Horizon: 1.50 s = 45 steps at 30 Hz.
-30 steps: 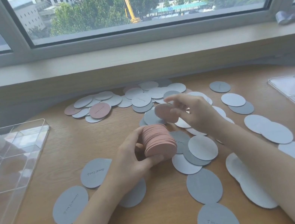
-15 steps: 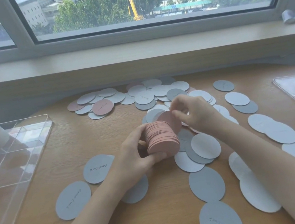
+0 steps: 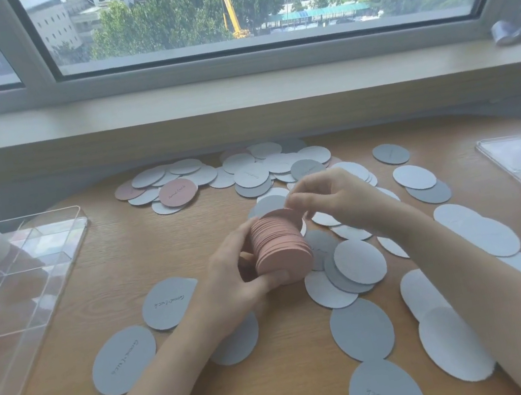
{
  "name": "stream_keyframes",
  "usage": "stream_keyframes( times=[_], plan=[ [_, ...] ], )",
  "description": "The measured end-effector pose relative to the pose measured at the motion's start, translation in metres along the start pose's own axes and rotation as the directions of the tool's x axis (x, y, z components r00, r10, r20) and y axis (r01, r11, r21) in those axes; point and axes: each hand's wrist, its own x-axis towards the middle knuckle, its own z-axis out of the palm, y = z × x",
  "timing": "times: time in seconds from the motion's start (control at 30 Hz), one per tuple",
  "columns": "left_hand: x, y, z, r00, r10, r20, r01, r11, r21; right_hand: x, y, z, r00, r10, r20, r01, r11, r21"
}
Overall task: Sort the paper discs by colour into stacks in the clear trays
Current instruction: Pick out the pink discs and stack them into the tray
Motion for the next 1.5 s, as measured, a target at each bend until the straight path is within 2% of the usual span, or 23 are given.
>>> stream_keyframes(
  times=[0.03,0.1,0.17,0.2,0.3,0.37,0.47,0.67,0.8,1.0,1.13,1.23,1.33,1.5],
  plan=[
    [-0.001,0.001,0.0,1.0,-0.005,-0.001,0.005,1.0,0.001,0.006,0.007,-0.005,0.998,0.037,-0.057,-0.037,0.999,-0.005],
    [-0.001,0.001,0.0,1.0,-0.012,0.0,0.012,1.0,0.005,0.025,0.025,-0.02,0.957,0.104,-0.272,-0.131,0.988,-0.082],
    [-0.001,0.0,0.0,1.0,-0.018,0.004,0.018,1.0,0.009,0.048,0.048,-0.046,0.877,0.154,-0.455,-0.31,0.905,-0.291],
    [0.0,0.001,0.0,1.0,-0.019,0.003,0.019,1.0,0.006,0.06,0.059,-0.06,0.849,0.193,-0.491,-0.405,0.835,-0.373],
    [0.001,0.001,0.0,1.0,-0.013,0.006,0.013,1.0,-0.008,0.088,0.076,-0.086,0.804,0.375,-0.462,-0.582,0.66,-0.476],
    [0.001,0.0,0.0,1.0,-0.009,0.004,0.009,1.0,-0.01,0.099,0.077,-0.088,0.805,0.435,-0.403,-0.592,0.623,-0.511],
    [0.001,-0.001,0.0,1.0,-0.019,0.007,0.019,1.0,-0.016,0.108,0.078,-0.087,0.817,0.446,-0.366,-0.576,0.598,-0.557],
    [0.002,-0.002,0.001,1.0,-0.007,0.014,0.007,1.0,-0.025,0.108,0.069,-0.088,0.822,0.495,-0.283,-0.567,0.659,-0.494],
    [0.001,-0.002,0.001,1.0,-0.01,0.022,0.011,0.999,-0.034,0.108,0.065,-0.086,0.813,0.507,-0.287,-0.583,0.703,-0.408],
    [0.001,-0.003,0.001,1.0,-0.004,0.019,0.005,0.999,-0.033,0.092,0.058,-0.08,0.854,0.361,-0.374,-0.457,0.864,-0.211],
    [0.001,-0.003,0.001,1.0,-0.01,0.017,0.011,1.0,-0.025,0.072,0.044,-0.07,0.913,0.168,-0.373,-0.275,0.927,-0.257],
    [0.0,0.001,0.0,1.0,-0.006,0.012,0.007,1.0,-0.026,0.052,0.031,-0.055,0.935,0.006,-0.354,-0.144,0.919,-0.367],
    [-0.002,0.003,0.0,1.0,0.008,0.012,-0.007,0.999,-0.032,0.031,0.021,-0.044,0.945,-0.133,-0.3,-0.037,0.865,-0.5],
    [-0.004,0.005,0.0,0.998,0.031,0.057,-0.028,0.998,-0.049,-0.004,0.004,-0.03,0.966,-0.196,-0.168,0.076,0.837,-0.542]
  ],
)
